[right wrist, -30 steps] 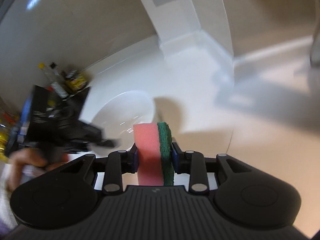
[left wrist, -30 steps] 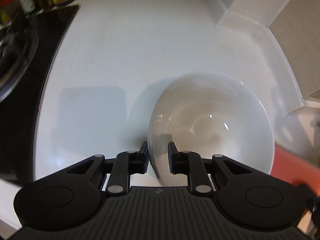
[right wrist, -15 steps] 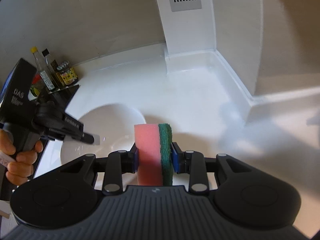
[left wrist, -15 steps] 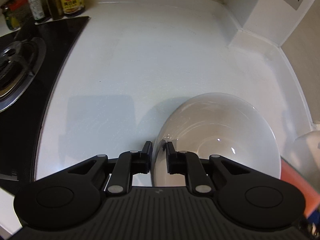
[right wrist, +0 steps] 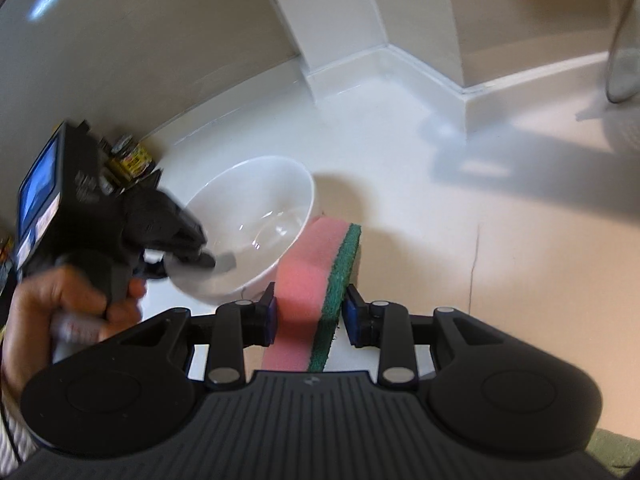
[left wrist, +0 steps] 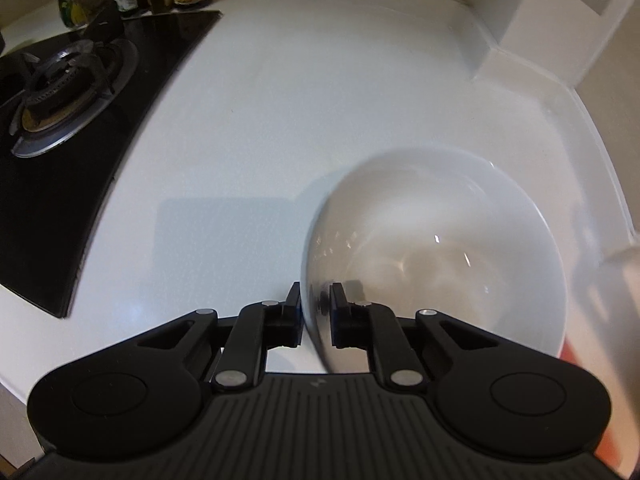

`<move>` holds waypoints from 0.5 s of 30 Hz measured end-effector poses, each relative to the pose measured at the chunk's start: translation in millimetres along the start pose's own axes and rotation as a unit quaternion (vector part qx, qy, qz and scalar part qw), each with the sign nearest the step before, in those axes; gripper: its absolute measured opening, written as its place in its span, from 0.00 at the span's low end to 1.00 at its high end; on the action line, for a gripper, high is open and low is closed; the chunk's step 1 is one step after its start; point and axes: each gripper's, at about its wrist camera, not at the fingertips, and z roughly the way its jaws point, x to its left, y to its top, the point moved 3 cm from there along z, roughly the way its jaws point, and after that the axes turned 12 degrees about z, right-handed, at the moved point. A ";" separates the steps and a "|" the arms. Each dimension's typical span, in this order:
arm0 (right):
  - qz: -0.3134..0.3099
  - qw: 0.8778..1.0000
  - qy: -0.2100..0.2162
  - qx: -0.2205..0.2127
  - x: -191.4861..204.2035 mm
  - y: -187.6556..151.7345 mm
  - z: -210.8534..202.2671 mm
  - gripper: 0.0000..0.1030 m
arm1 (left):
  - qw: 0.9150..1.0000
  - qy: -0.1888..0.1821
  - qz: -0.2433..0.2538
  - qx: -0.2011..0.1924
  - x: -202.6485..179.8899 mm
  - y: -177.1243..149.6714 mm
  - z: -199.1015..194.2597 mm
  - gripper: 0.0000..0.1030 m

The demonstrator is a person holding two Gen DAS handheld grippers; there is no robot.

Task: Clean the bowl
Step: 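Swirl the water in the bowl with the left gripper while the right gripper holds the sponge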

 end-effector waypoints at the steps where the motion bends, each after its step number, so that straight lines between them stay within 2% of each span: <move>1: -0.003 1.000 -0.002 -0.003 1.0 1.7 0.6 0.28 | 1.000 -0.003 -0.001 0.003 -1.9 -1.7 -0.8 0.15; 5: -0.055 0.998 -0.024 -0.024 12.6 13.7 10.0 0.28 | 1.000 -0.001 -0.015 0.004 -1.8 -1.3 -0.8 0.15; 8: -0.094 0.994 -0.042 -0.034 23.3 4.0 7.4 0.28 | 1.000 0.006 -0.021 -0.001 -0.7 -1.3 -1.5 0.13; 12: -0.101 0.993 -0.047 -0.026 26.2 -13.8 -6.7 0.28 | 0.999 0.008 -0.032 -0.003 0.8 -1.2 -1.9 0.13; 15: -0.087 0.996 -0.032 -0.003 24.1 -24.5 -19.7 0.28 | 0.999 0.014 -0.028 -0.007 0.1 -0.8 -1.9 0.13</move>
